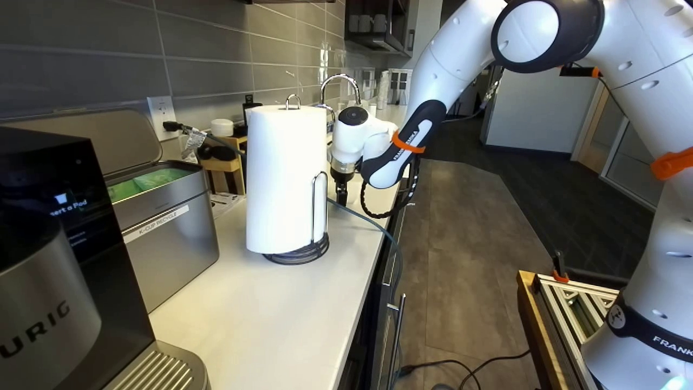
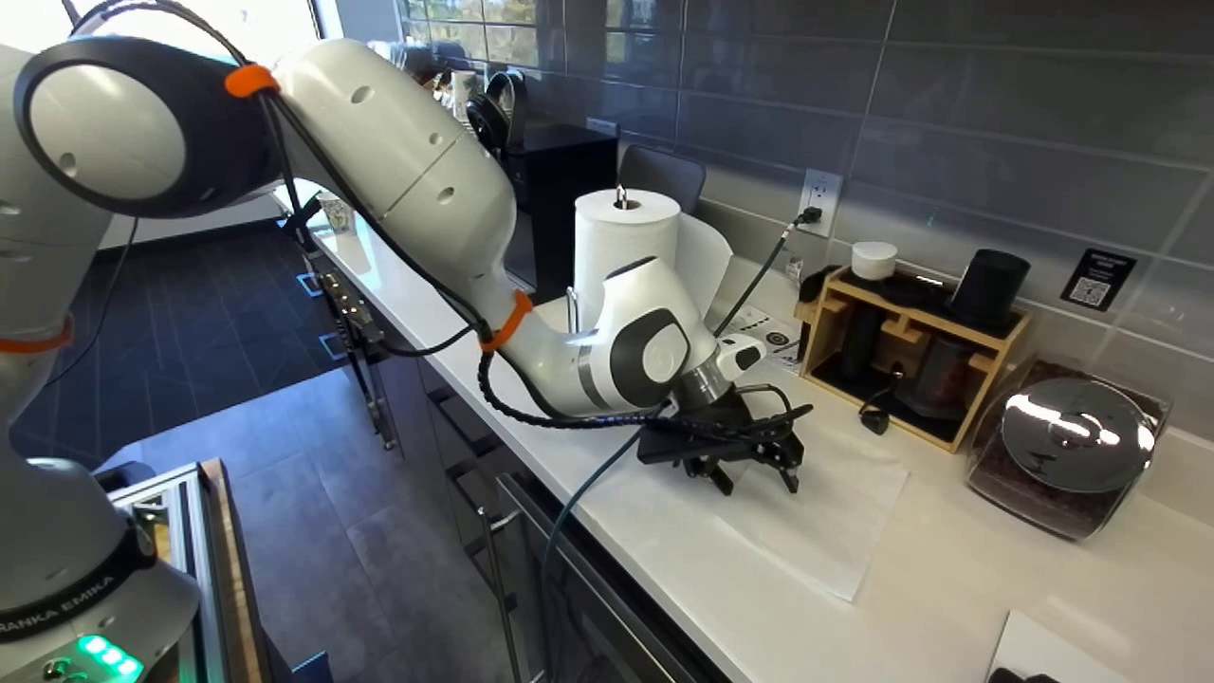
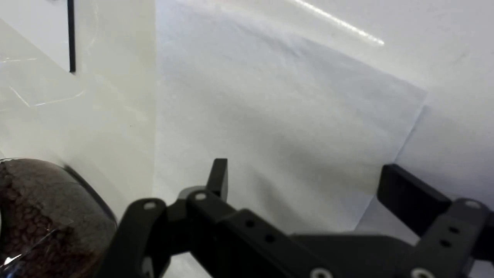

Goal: Move the paper towel to the left, then move the roll and holder to the right

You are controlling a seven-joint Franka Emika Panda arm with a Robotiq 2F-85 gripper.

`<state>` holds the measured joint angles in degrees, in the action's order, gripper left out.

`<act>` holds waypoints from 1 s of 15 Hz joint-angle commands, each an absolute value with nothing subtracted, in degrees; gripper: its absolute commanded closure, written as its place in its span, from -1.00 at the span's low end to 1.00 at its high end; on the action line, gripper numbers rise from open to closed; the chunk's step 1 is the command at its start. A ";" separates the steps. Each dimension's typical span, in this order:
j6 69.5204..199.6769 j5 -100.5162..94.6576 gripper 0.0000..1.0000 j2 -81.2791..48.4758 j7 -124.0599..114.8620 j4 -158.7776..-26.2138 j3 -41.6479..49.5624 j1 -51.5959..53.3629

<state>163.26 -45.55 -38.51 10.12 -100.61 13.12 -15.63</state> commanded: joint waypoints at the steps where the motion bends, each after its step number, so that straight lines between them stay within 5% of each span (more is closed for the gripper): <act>1: 162.29 -41.66 -1.00 -40.54 11.92 -97.70 13.01 -15.90; 15: 151.49 -32.38 -1.00 -30.73 17.54 -104.84 11.88 -13.83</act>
